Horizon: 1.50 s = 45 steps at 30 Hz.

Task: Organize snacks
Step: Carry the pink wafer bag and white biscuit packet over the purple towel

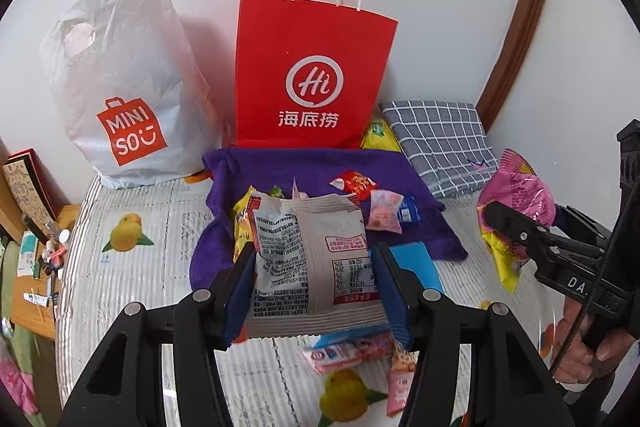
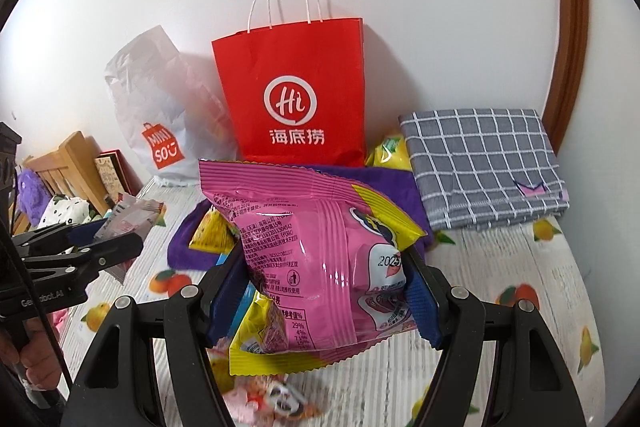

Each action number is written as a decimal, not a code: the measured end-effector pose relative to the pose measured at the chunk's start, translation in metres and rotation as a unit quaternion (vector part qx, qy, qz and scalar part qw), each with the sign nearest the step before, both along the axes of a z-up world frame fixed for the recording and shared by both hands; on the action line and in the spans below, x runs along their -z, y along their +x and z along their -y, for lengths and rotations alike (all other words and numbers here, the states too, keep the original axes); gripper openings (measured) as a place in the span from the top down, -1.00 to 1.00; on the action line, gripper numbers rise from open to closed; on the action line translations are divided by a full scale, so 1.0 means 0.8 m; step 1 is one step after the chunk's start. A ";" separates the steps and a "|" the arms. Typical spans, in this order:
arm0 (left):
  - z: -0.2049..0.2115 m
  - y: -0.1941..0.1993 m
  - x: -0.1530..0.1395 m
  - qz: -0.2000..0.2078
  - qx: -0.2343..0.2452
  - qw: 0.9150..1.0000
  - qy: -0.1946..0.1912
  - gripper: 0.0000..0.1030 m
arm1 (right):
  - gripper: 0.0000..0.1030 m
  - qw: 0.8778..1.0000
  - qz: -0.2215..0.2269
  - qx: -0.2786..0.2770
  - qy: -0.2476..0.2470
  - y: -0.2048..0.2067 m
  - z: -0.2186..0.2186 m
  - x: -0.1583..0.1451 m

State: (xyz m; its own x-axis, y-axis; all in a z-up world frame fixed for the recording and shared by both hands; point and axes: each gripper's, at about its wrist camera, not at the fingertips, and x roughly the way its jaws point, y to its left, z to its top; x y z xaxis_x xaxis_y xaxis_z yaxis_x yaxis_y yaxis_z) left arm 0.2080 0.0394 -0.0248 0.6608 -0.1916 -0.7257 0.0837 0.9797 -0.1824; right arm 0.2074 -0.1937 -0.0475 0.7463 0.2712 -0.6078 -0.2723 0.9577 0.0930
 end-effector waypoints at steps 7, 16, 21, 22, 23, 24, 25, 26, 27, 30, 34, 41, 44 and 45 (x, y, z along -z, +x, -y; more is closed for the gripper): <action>0.001 0.037 0.005 -0.007 0.002 1.000 0.009 -0.06 | -0.38 1.000 -0.004 -0.014 0.004 0.039 -0.012 0.001; 0.005 0.080 0.016 -0.015 0.003 1.000 0.015 -0.06 | -0.38 1.000 -0.003 -0.021 0.002 0.088 -0.021 -0.002; 0.008 0.098 0.020 -0.019 0.005 1.000 0.019 -0.06 | -0.38 1.000 -0.006 -0.021 0.019 0.112 -0.024 -0.012; 0.008 0.102 0.021 -0.020 0.005 1.000 0.019 -0.06 | -0.38 0.999 -0.003 -0.025 0.025 0.114 -0.025 -0.015; 0.007 0.104 0.021 -0.020 0.006 1.000 0.019 -0.06 | -0.38 0.999 0.000 -0.031 0.028 0.117 -0.028 -0.018; 0.007 0.105 0.021 -0.019 0.005 1.000 0.020 -0.06 | -0.38 0.999 0.001 -0.034 0.028 0.120 -0.031 -0.020; 0.006 0.107 0.021 -0.018 0.004 1.000 0.020 -0.06 | -0.38 0.999 0.004 -0.037 0.026 0.121 -0.035 -0.022; 0.005 0.109 0.022 -0.018 0.003 1.000 0.020 -0.06 | -0.38 0.999 0.007 -0.040 0.022 0.122 -0.038 -0.023; 0.004 0.110 0.023 -0.019 0.003 1.000 0.020 -0.06 | -0.38 0.999 0.009 -0.042 0.018 0.123 -0.040 -0.022; 0.000 0.113 0.028 -0.022 -0.001 0.999 0.025 -0.06 | -0.38 0.999 0.009 -0.048 0.008 0.128 -0.044 -0.015; -0.010 0.115 0.038 -0.031 -0.006 0.999 0.035 -0.06 | -0.38 0.999 -0.005 -0.045 -0.003 0.140 -0.041 0.005; -0.029 0.130 0.051 -0.042 -0.018 0.999 0.028 -0.06 | -0.38 0.999 -0.021 -0.035 0.010 0.160 -0.024 0.017; -0.037 0.136 0.053 -0.041 -0.023 0.999 0.024 -0.06 | -0.38 0.999 -0.017 -0.031 0.005 0.164 -0.017 0.015; -0.040 0.139 0.055 -0.044 -0.025 0.998 0.021 -0.06 | -0.38 0.999 -0.017 -0.030 0.004 0.164 -0.016 0.016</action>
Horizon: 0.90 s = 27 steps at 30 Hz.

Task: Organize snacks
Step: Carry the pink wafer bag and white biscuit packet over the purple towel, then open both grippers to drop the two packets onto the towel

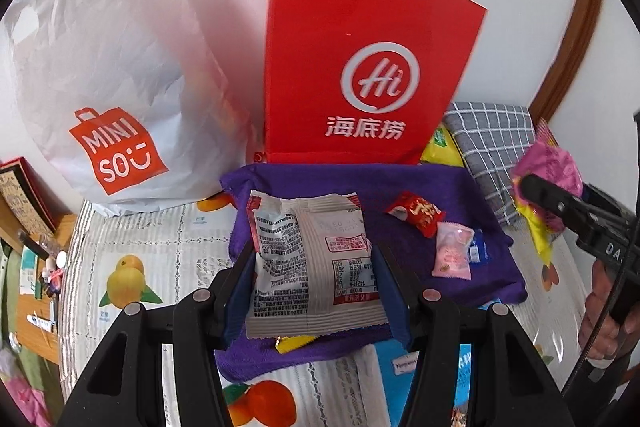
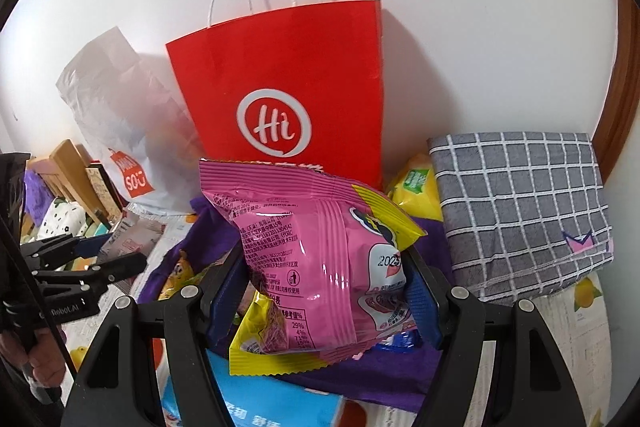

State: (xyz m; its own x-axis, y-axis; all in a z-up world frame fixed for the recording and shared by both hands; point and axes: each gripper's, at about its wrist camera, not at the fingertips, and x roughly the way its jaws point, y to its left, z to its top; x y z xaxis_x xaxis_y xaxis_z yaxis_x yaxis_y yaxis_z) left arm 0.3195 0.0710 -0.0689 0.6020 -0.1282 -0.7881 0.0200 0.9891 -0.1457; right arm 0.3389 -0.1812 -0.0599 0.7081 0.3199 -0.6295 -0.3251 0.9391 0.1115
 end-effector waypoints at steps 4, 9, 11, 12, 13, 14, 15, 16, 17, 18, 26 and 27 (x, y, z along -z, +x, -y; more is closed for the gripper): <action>0.006 0.010 0.005 -0.006 0.008 1.000 0.002 -0.06 | -0.38 1.000 -0.010 -0.001 -0.008 0.011 0.002 0.009; 0.021 0.021 0.010 -0.006 0.020 1.000 -0.001 -0.06 | -0.38 0.999 -0.033 -0.018 -0.019 0.023 -0.007 0.024; 0.026 0.026 0.013 -0.008 0.024 1.000 0.000 -0.06 | -0.38 0.999 -0.041 -0.021 -0.022 0.026 -0.009 0.030; 0.027 0.028 0.014 -0.009 0.025 1.000 0.000 -0.06 | -0.38 0.999 -0.043 -0.022 -0.024 0.027 -0.009 0.032; 0.030 0.031 0.016 -0.010 0.027 1.000 0.000 -0.06 | -0.38 0.998 -0.046 -0.022 -0.028 0.028 -0.010 0.036; 0.031 0.032 0.017 -0.011 0.028 1.000 0.000 -0.06 | -0.38 0.998 -0.049 -0.022 -0.031 0.031 -0.011 0.039; 0.033 0.035 0.019 -0.012 0.028 1.000 0.001 -0.06 | -0.38 0.998 -0.054 -0.021 -0.033 0.033 -0.012 0.043; 0.034 0.038 0.021 -0.015 0.028 0.999 0.001 -0.06 | -0.38 0.997 -0.059 -0.021 -0.035 0.035 -0.012 0.047; 0.034 0.039 0.023 -0.016 0.029 0.999 0.002 -0.06 | -0.38 0.997 -0.063 -0.020 -0.036 0.038 -0.012 0.051; 0.035 0.041 0.025 -0.018 0.030 0.999 0.002 -0.06 | -0.38 0.997 -0.067 -0.019 -0.040 0.041 -0.014 0.056; 0.041 0.060 0.045 -0.036 0.028 0.999 0.009 -0.06 | -0.38 0.992 -0.104 -0.024 -0.062 0.058 -0.028 0.093; 0.041 0.063 0.048 -0.038 0.028 0.999 0.008 -0.06 | -0.38 0.992 -0.109 -0.025 -0.064 0.060 -0.031 0.099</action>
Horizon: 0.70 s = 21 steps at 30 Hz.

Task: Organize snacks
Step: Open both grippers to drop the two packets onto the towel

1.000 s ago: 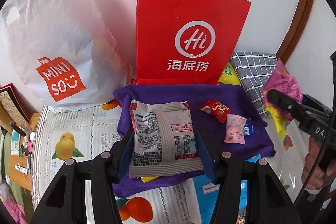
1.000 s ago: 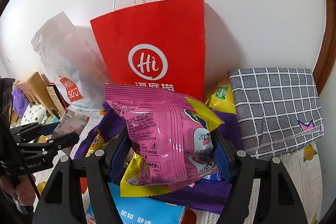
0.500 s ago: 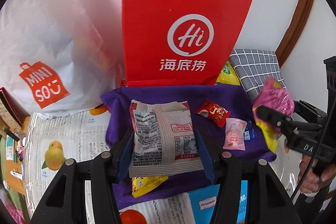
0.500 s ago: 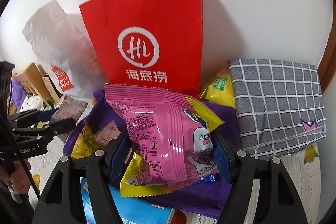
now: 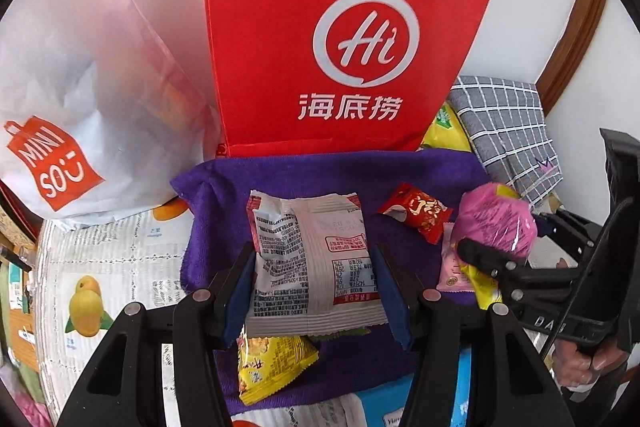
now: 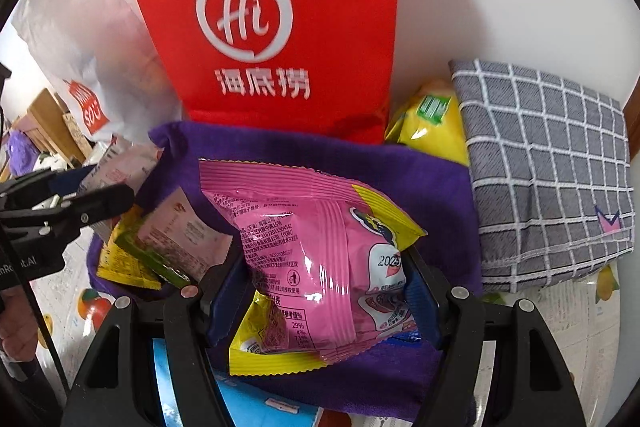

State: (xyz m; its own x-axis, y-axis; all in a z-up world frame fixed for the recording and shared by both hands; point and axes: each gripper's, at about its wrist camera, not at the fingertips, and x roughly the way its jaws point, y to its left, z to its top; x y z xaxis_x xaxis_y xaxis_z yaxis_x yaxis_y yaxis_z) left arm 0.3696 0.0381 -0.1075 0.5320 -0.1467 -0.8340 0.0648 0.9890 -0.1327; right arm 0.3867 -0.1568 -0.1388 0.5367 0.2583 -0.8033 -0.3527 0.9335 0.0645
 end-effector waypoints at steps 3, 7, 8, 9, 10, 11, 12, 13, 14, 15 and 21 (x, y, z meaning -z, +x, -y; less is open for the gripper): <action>0.000 0.007 0.010 -0.011 0.001 1.000 -0.002 -0.06 | -0.38 1.000 -0.009 0.001 -0.011 0.004 -0.005 0.011; 0.002 0.011 0.019 -0.020 0.003 1.000 -0.004 -0.08 | -0.39 1.000 -0.017 -0.001 -0.021 0.006 -0.009 0.020; 0.002 0.011 0.020 -0.021 0.005 1.000 -0.006 -0.08 | -0.39 1.000 -0.018 0.000 -0.022 0.007 -0.010 0.021; 0.003 0.012 0.021 -0.022 0.005 1.000 -0.008 -0.08 | -0.40 1.000 -0.020 0.002 -0.023 0.008 -0.010 0.023; 0.003 0.012 0.021 -0.024 0.006 1.000 -0.011 -0.08 | -0.41 0.999 -0.021 0.004 -0.023 0.008 -0.010 0.023; 0.004 0.012 0.020 -0.026 0.007 1.000 -0.014 -0.11 | -0.41 1.000 -0.021 0.006 -0.022 0.007 -0.010 0.022; 0.004 0.012 0.019 -0.026 0.007 0.999 -0.018 -0.15 | -0.43 1.000 -0.019 0.009 -0.020 0.006 -0.008 0.020; 0.004 0.012 0.016 -0.025 0.006 0.999 -0.022 -0.35 | -0.55 1.000 -0.016 0.011 -0.019 0.005 -0.008 0.018; 0.004 0.011 0.014 -0.022 0.007 0.999 -0.027 -0.51 | -0.63 1.000 -0.011 0.011 -0.017 0.003 -0.007 0.014; 0.004 0.008 0.009 -0.017 0.007 0.999 -0.032 -0.53 | -0.73 1.000 -0.004 0.010 -0.015 0.000 -0.007 0.009; 0.001 -0.021 -0.021 -0.002 0.005 1.000 -0.027 -0.54 | -0.75 0.999 0.013 0.030 0.015 -0.032 0.009 -0.025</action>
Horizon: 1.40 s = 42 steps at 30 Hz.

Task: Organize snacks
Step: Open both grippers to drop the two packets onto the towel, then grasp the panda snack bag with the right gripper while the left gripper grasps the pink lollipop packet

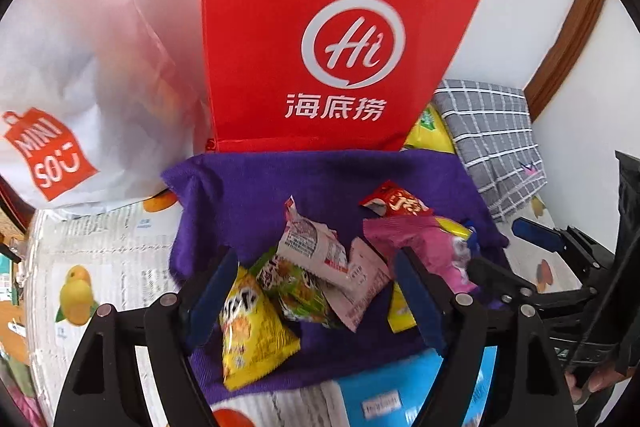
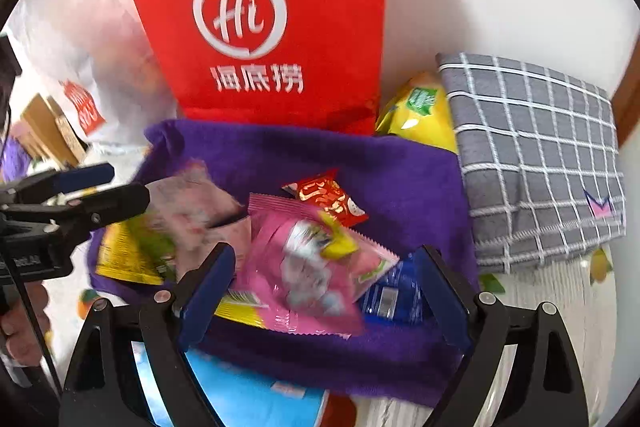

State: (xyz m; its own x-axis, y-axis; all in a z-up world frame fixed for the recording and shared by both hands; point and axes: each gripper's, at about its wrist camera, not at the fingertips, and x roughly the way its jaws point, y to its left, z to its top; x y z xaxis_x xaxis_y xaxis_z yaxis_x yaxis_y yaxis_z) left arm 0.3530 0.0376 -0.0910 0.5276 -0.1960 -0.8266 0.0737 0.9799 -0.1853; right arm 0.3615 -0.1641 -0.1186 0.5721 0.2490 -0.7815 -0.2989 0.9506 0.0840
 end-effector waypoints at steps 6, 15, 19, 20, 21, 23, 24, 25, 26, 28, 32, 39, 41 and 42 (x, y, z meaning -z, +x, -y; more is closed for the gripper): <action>-0.008 -0.053 -0.028 0.018 -0.004 1.000 0.008 -0.54 | -0.74 1.000 0.009 0.000 0.024 -0.078 0.012 -0.023; -0.022 -0.133 -0.025 0.015 -0.012 1.000 0.011 -0.54 | -0.67 0.998 -0.028 0.011 0.058 -0.190 0.020 -0.002; -0.031 -0.154 -0.011 0.005 -0.012 1.000 0.005 -0.54 | -0.67 0.996 -0.067 0.021 0.056 -0.217 0.013 0.026; -0.033 -0.159 -0.007 0.003 -0.011 1.000 0.003 -0.54 | -0.67 0.995 -0.079 0.024 0.057 -0.222 0.012 0.032; -0.035 -0.163 -0.004 0.002 -0.011 1.000 0.000 -0.54 | -0.67 0.993 -0.093 0.028 0.059 -0.227 0.011 0.040; -0.038 -0.171 0.002 0.000 -0.008 1.000 -0.005 -0.54 | -0.67 0.990 -0.118 0.041 0.069 -0.239 0.012 0.051; -0.040 -0.173 0.004 0.000 -0.006 1.000 -0.007 -0.54 | -0.67 0.989 -0.123 0.045 0.071 -0.242 0.011 0.053; -0.042 -0.176 0.007 -0.001 -0.006 1.000 -0.009 -0.54 | -0.67 0.987 -0.132 0.050 0.074 -0.247 0.010 0.057; -0.045 -0.178 0.009 -0.002 -0.006 1.000 -0.014 -0.54 | -0.67 0.986 -0.136 0.052 0.075 -0.249 0.008 0.059; -0.048 -0.182 0.012 -0.003 -0.006 1.000 -0.019 -0.54 | -0.67 0.985 -0.145 0.058 0.075 -0.250 0.001 0.063; -0.057 -0.189 0.017 -0.005 -0.007 1.000 -0.026 -0.54 | -0.67 0.982 -0.166 0.063 0.068 -0.242 -0.018 0.079; -0.056 -0.193 0.024 -0.008 0.002 1.000 -0.020 -0.54 | -0.63 0.981 -0.175 0.069 0.040 -0.228 -0.041 0.106; -0.045 -0.193 0.027 -0.006 0.014 1.000 -0.016 -0.54 | -0.28 0.985 -0.161 0.059 0.019 -0.232 -0.041 0.104; -0.037 -0.193 0.029 -0.005 0.023 1.000 -0.014 -0.54 | -0.13 0.986 -0.155 0.053 0.017 -0.234 -0.041 0.104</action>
